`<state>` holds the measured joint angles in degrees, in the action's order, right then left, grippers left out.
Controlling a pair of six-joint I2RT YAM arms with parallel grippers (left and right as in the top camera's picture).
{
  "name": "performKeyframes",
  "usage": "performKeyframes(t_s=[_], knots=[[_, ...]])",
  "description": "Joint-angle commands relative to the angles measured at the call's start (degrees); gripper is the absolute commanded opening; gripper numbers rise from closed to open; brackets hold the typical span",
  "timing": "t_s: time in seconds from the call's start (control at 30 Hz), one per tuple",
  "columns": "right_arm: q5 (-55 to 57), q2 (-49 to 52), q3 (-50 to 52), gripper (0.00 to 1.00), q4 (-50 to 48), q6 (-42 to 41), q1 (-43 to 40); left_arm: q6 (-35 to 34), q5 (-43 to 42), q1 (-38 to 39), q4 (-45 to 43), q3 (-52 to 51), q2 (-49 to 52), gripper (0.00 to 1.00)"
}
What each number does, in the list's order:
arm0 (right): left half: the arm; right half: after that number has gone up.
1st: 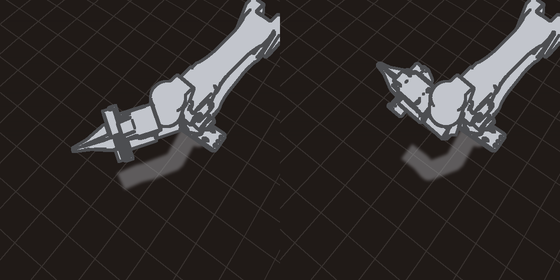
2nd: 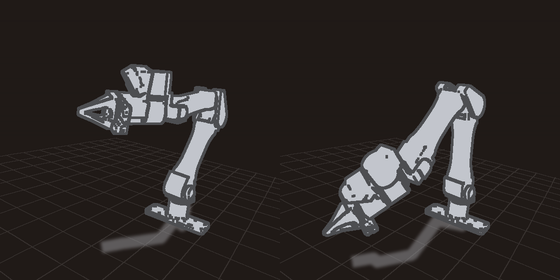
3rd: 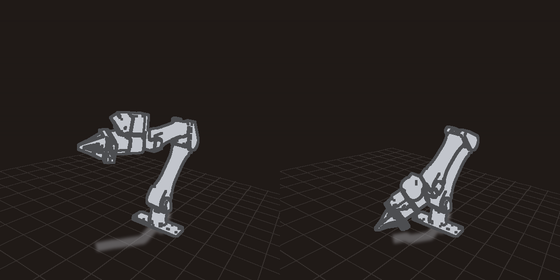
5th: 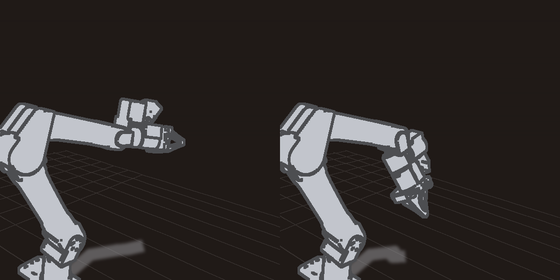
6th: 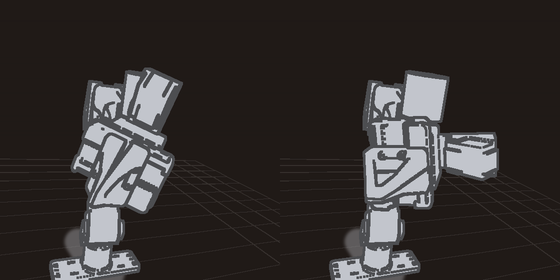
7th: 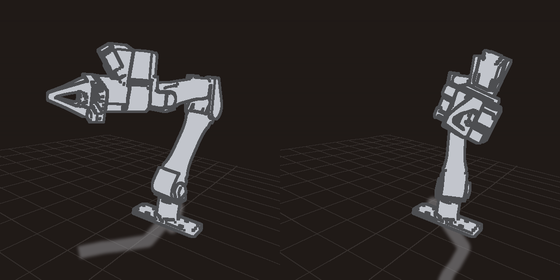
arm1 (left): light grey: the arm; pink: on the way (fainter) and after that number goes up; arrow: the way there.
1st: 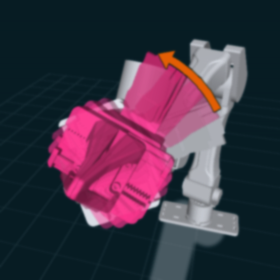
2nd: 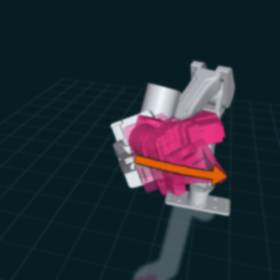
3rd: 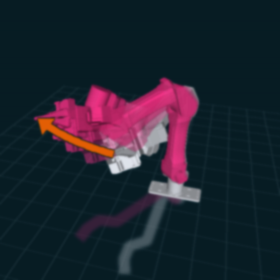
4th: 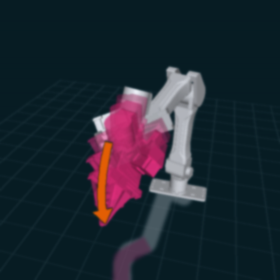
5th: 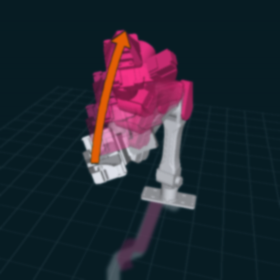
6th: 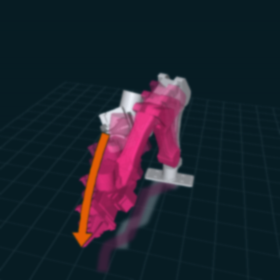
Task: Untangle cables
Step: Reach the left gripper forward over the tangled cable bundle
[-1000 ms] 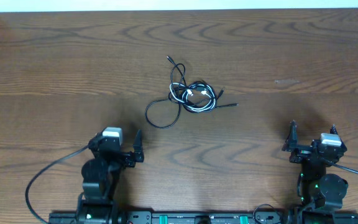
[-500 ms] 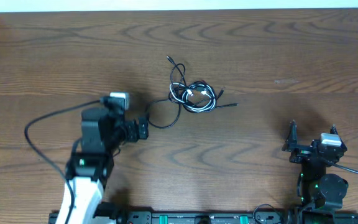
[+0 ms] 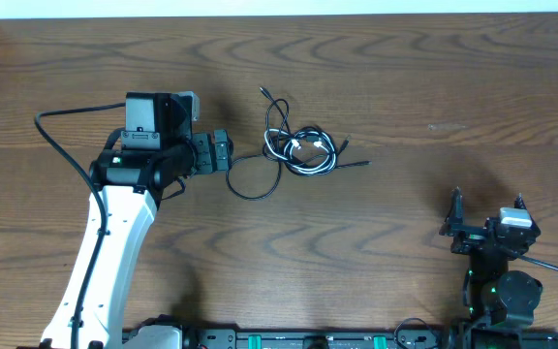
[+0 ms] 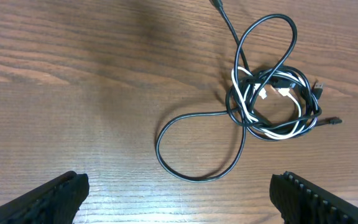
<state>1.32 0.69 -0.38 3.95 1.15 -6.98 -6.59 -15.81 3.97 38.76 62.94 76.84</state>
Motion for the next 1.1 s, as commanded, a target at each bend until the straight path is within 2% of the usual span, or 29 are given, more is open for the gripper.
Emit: performKeyframes(t_s=[0.0,0.17,0.3,0.4,0.6,0.7,0.8,0.93,1.07], knots=[[0.44,-0.31,0.07,0.99,0.17,0.85,0.33,-1.2,-0.24,0.13,0.24,1.01,0.35,0.98],[0.44,-0.31,0.07,0.99,0.17,0.85,0.33,-1.55,-0.28,0.13,-0.7,1.01,0.35,0.98],[0.44,-0.31,0.07,0.99,0.17,0.85,0.33,-12.41,-0.28,0.2,-1.53,1.01,0.37,0.98],[0.46,-0.31,0.07,0.99,0.17,0.85,0.33,-14.82,-0.17,2.16,-1.09,1.01,0.37,0.98],[0.44,-0.31,0.07,0.99,0.17,0.85,0.33,-23.52,15.47,10.73,-2.34,1.01,0.66,0.98],[0.46,-0.31,0.07,0.99,0.17,0.85,0.33,-26.95,19.15,12.96,-3.54,1.01,1.44,0.98],[0.46,-0.31,0.07,0.99,0.17,0.85,0.33,-29.18,19.04,14.05,-6.32,1.01,3.76,0.98],[0.44,-0.31,0.07,0.99,0.17,0.85,0.33,-29.11,15.06,14.38,-9.46,1.01,8.0,0.98],[0.46,-0.31,0.09,0.99,0.17,0.85,0.33,-29.09,14.73,14.4,-11.08,1.07,10.64,0.98]])
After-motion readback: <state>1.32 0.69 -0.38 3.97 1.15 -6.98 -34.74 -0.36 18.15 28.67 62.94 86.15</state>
